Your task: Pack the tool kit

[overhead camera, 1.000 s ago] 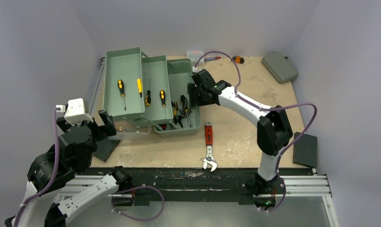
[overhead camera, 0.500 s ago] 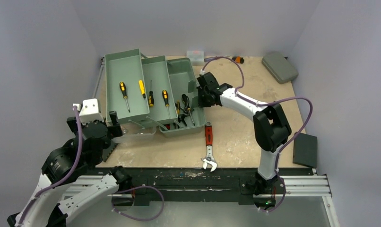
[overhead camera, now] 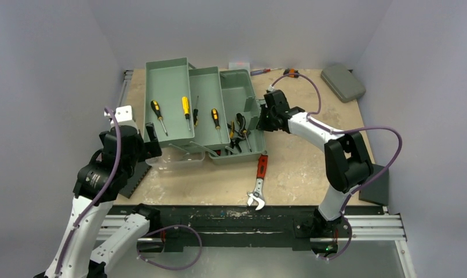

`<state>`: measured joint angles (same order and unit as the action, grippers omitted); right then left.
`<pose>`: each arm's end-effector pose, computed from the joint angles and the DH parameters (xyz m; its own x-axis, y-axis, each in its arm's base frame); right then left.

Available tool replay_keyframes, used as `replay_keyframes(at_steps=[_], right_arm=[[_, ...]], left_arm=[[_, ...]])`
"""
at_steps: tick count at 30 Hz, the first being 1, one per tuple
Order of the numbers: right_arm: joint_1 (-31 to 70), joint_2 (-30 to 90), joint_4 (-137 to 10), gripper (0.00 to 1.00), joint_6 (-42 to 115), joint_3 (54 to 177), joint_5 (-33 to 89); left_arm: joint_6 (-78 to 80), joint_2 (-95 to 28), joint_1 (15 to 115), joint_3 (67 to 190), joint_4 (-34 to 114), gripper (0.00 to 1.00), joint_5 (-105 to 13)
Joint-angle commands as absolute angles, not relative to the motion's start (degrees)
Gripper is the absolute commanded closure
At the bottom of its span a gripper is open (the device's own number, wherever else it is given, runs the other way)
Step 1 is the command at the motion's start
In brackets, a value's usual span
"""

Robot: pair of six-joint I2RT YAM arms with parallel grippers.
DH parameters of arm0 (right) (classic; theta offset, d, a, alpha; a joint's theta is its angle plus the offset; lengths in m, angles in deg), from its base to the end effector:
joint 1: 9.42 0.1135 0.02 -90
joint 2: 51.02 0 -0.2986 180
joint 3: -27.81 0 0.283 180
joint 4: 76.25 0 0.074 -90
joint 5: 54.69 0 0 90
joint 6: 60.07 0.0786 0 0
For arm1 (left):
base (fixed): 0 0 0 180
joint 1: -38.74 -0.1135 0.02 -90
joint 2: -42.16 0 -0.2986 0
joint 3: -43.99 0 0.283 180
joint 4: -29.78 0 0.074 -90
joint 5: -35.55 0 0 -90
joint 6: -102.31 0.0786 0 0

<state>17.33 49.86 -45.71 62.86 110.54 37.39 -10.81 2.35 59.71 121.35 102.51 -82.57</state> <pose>0.3995 0.1982 0.2040 -0.7959 0.2072 -0.5689 0.0051 0.9419 0.3360 0.1366 -0.0127 0.3946 -0.4775 -0.1879 -0.8583 -0.2518 0.9652 -0.0712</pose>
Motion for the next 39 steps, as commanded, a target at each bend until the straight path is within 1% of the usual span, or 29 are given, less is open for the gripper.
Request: replay_keyframes(at_steps=[1,7,9,14,18,20,24,27,30,35,39], right_arm=[[13.3,47.4,-49.4,1.0,65.3,109.4,41.1],[12.7,47.6,-50.1,1.0,64.6,109.3,40.4],[12.7,47.5,-50.5,1.0,64.3,109.2,40.0],[12.7,47.0,-51.1,1.0,63.5,109.0,38.8],[12.7,46.8,-51.6,1.0,63.0,108.8,37.5],[12.7,46.8,-51.8,1.0,62.9,108.8,36.7],[12.6,46.5,-52.3,1.0,62.6,108.4,35.5],[12.7,45.8,-52.8,1.0,62.0,107.9,35.6],[12.6,45.6,-53.2,1.0,61.8,107.6,34.9],[12.6,45.5,-55.3,1.0,61.9,106.9,30.7],[12.6,45.0,-55.9,1.0,61.6,106.4,29.6]], left_arm=[[-9.6,1.6,55.4,123.1,97.5,0.0,-75.2],[-9.2,-2.8,47.0,124.9,95.7,0.0,-65.9],[-10.7,-3.8,43.8,125.3,94.1,0.0,-61.2],[-16.4,-6.8,31.7,125.7,89.7,0.0,-49.6],[-23.8,-10.0,19.9,123.9,84.3,0.02,-35.5],[-26.9,-10.4,16.4,122.7,81.7,0.03,-33.4],[-31.1,-12.3,11.6,119.4,77.7,0.02,-30.9],[-37.7,-16.6,8.0,113.3,71.5,0.02,-23.7],[-42.4,-21.2,5.0,109.0,64.6,0.05,-17.0],[-39.7,-24.8,4.6,108.8,64.7,0.05,-19.8],[-37.7,-31.7,5.1,109.1,63.7,0.05,-17.2]])
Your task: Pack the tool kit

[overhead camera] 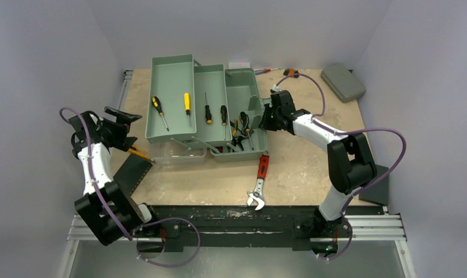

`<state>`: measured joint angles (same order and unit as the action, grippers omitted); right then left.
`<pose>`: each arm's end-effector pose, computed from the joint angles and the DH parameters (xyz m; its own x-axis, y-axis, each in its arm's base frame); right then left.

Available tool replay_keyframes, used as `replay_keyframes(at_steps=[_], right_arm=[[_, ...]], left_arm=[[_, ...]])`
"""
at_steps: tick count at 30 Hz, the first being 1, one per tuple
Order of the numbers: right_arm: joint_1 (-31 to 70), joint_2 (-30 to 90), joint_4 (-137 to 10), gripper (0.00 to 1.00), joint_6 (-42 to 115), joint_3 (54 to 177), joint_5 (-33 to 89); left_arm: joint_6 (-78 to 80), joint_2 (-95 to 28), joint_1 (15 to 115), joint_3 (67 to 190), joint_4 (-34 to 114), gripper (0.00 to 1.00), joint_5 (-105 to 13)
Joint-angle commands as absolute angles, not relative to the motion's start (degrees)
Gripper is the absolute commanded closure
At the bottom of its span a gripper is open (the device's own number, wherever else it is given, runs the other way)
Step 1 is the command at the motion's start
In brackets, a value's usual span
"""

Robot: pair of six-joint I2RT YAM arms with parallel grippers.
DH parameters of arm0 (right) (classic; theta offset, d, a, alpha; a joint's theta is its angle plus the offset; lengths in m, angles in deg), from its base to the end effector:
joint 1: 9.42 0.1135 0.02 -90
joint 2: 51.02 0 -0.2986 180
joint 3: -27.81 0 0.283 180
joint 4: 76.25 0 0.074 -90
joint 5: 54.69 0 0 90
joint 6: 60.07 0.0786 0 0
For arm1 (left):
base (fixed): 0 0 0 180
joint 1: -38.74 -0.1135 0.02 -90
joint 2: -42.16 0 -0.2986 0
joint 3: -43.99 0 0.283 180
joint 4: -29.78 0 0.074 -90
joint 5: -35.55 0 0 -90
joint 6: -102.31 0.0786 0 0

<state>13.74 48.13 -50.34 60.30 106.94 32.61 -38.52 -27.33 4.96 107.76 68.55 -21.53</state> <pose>0.4026 0.1762 0.2018 -0.7838 0.2140 -0.5830 -0.0310 0.9241 0.3809 0.2705 0.1295 0.2669 -0.2559 -0.9541 -0.1553 -0.5428 0.2748 -0.7936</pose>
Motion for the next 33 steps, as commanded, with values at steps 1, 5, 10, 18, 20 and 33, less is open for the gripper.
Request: replay_keyframes(at_steps=[1,5,10,18,20,33], right_arm=[[12.6,44.9,-56.1,1.0,61.1,106.3,29.2],[12.6,44.7,-55.9,1.0,60.3,106.3,28.7],[12.7,44.5,-54.5,1.0,59.7,106.8,28.4],[12.6,45.2,-53.6,1.0,59.0,107.3,28.1],[12.7,45.9,-53.2,1.0,59.0,107.7,27.9],[12.7,47.5,-53.6,1.0,59.0,108.4,25.5]], left_arm=[[-37.0,-33.6,5.6,109.4,64.1,0.06,-17.0],[-33.3,-41.3,7.7,112.9,66.7,0.12,-14.8],[-27.6,-47.8,12.1,118.2,71.2,0.26,-13.4],[-20.8,-46.3,15.2,121.9,77.1,0.52,-23.2],[-18.3,-46.0,17.1,123.3,78.5,0.55,-29.0],[-10.1,-56.3,21.6,135.5,89.3,0.94,-35.2]])
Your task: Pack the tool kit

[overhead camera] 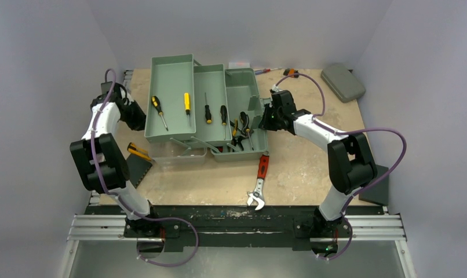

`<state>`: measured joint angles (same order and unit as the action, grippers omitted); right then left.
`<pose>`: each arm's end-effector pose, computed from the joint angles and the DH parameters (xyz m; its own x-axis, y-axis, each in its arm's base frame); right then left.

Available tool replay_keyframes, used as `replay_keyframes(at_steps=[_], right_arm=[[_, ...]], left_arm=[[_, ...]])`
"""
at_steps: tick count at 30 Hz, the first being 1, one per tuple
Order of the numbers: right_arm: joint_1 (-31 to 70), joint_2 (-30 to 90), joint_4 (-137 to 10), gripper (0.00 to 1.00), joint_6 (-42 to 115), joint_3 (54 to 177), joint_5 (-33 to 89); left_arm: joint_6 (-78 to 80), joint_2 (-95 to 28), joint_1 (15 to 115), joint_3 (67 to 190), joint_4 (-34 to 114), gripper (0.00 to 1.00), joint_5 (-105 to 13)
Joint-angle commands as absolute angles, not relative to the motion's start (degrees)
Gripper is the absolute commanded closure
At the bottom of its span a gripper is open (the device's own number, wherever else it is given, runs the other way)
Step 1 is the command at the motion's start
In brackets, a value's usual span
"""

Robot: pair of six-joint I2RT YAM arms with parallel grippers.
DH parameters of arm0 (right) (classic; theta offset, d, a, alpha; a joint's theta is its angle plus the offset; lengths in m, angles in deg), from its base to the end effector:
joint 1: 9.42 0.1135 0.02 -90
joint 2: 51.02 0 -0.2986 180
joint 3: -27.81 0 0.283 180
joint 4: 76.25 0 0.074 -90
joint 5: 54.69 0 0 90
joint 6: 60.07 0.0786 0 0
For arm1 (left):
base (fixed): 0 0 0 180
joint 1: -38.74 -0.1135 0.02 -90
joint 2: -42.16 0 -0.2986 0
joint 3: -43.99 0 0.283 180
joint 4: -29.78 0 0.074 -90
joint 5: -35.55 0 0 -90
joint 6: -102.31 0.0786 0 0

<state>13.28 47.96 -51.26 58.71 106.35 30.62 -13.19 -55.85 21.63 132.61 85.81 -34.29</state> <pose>0.4022 0.1752 0.2011 -0.7867 0.1910 -0.5870 -0.0671 0.9188 0.3889 0.3925 0.0925 0.2286 -0.7246 -0.6459 -0.2405 -0.4998 0.7327 -0.4620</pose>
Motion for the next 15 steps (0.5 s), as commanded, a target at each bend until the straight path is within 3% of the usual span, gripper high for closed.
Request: replay_keyframes(at_steps=[1,5,15], right_arm=[[12.7,47.5,-53.5,1.0,58.9,108.4,25.5],[12.7,47.3,-53.3,1.0,58.9,108.6,25.9],[13.1,46.8,-53.2,1.0,61.6,107.9,29.4]], left_arm=[[-10.3,-55.3,21.6,135.3,88.8,1.0,-35.2],[-10.0,-49.6,23.6,135.9,88.6,1.0,-39.1],[-6.5,-40.6,36.7,142.3,90.1,1.0,-66.3]])
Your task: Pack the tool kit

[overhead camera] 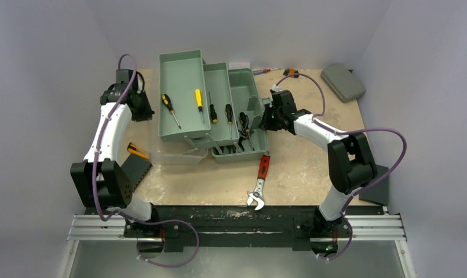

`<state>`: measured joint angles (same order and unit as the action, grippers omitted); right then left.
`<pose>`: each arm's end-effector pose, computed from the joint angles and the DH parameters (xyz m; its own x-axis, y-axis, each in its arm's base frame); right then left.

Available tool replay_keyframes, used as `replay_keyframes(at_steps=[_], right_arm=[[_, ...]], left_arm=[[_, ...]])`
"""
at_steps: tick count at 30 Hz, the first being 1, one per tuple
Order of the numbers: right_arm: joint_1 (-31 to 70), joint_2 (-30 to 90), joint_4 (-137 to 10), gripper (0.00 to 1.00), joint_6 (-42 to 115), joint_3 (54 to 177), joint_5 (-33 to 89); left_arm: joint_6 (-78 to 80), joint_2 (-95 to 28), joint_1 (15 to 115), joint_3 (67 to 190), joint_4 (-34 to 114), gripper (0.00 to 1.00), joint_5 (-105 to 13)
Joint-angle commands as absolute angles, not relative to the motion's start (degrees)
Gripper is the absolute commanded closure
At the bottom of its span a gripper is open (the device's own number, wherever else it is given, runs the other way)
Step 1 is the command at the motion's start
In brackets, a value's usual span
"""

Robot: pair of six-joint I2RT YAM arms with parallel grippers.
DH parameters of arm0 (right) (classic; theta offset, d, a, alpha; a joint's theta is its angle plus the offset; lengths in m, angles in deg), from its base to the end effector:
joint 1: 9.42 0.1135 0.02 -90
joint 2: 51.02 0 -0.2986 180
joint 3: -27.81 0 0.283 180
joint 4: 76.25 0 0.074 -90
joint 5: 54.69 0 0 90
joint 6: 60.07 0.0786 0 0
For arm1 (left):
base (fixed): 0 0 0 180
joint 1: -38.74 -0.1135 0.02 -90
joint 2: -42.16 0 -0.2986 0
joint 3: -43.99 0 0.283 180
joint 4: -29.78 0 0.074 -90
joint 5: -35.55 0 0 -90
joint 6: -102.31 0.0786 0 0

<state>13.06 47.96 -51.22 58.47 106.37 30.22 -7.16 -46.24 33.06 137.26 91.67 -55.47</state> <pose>0.4027 0.1742 0.2012 -0.7879 0.1890 -0.5861 -0.0705 0.9178 0.3907 0.3747 0.0387 0.3080 -0.7508 -0.4096 -0.5182 -0.3806 0.9095 -0.1674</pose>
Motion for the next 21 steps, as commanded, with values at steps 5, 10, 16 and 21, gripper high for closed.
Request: replay_keyframes(at_steps=[5,10,16,21], right_arm=[[14.6,46.0,-51.1,1.0,62.0,108.8,35.0],[16.5,45.5,-50.0,1.0,62.9,109.5,38.2],[20.7,47.6,-46.9,1.0,63.2,113.1,43.4],[22.7,48.2,-45.1,1.0,63.3,115.2,45.4]], left_arm=[[-3.9,-38.1,42.3,144.3,89.9,1.0,-74.8],[1.3,-38.2,51.5,148.3,89.6,1.0,-88.2],[7.4,-41.9,63.1,155.1,89.3,1.0,-101.8],[22.1,-46.9,73.7,158.6,81.5,1.0,-117.5]])
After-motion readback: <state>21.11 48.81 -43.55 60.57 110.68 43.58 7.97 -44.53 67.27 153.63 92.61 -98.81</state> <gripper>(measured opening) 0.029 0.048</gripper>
